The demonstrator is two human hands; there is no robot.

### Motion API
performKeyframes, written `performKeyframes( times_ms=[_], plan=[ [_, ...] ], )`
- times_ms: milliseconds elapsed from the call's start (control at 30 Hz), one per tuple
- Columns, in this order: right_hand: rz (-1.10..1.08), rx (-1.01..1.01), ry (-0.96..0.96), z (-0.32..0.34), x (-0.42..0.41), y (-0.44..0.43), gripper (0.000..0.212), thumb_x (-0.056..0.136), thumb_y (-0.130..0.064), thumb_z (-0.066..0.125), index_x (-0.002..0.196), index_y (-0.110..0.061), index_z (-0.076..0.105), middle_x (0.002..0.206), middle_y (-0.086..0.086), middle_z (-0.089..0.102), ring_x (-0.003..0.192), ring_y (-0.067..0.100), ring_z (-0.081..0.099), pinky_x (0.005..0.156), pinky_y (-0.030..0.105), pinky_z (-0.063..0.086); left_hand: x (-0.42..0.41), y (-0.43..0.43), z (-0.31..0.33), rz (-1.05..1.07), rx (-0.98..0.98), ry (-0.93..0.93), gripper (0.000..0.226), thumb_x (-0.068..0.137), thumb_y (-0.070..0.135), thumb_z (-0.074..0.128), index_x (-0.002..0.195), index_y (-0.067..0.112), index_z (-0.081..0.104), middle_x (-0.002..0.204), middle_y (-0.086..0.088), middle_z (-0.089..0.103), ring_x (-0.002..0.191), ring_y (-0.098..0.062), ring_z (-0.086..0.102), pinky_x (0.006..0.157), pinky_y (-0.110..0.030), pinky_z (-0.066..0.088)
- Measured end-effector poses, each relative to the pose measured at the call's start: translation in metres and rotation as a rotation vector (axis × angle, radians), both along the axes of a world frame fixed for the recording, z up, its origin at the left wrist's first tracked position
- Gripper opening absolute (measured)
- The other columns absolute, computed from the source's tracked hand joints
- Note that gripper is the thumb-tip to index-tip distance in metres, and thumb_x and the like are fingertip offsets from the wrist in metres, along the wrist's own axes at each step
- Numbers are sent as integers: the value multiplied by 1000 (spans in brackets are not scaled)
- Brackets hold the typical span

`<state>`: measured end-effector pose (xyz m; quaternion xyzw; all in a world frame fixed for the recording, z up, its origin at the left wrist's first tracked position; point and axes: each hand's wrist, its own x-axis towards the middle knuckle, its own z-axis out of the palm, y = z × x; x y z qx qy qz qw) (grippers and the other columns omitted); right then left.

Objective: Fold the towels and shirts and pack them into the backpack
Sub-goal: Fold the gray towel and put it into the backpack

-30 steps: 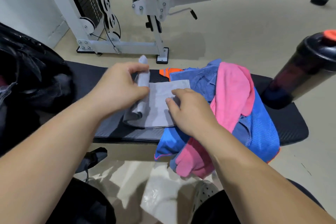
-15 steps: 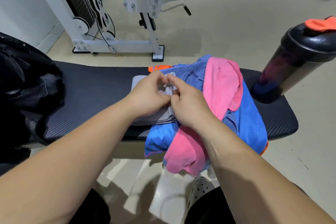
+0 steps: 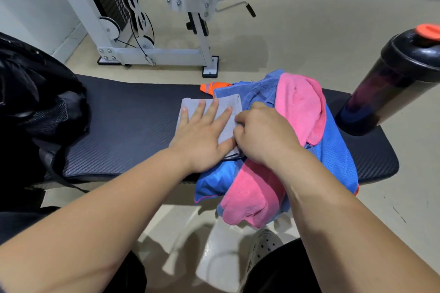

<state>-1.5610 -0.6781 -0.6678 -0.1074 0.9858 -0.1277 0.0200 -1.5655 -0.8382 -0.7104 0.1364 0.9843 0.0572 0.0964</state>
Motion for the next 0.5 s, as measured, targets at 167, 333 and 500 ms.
performKeyframes(
  times_ms=[167,333,500],
  plan=[
    [84,-8,68,-4,-6,-3,38,96,-31,47,130,-23,59,146,-2,45,130,29,39,100,43,39,-3,2,-10,-2,-12,32,82,87,71,9,160,35,-6,169,-4,-12,155,-29,-12,122,-59,-8],
    [129,60,-57,-12,-10,-6,48,101,-38,42,148,-26,44,160,-8,31,150,27,18,114,48,23,-1,-13,-8,-83,-106,57,95,80,77,-2,161,28,-4,169,-2,-10,155,-27,-9,123,-59,-2],
    [300,2,-16,-15,-14,-17,52,101,-43,43,149,-24,44,166,2,19,155,26,-2,124,50,4,-8,-58,3,-373,-301,76,98,82,81,-3,159,21,-14,167,-3,-17,155,-26,-12,123,-57,-1]
  ],
)
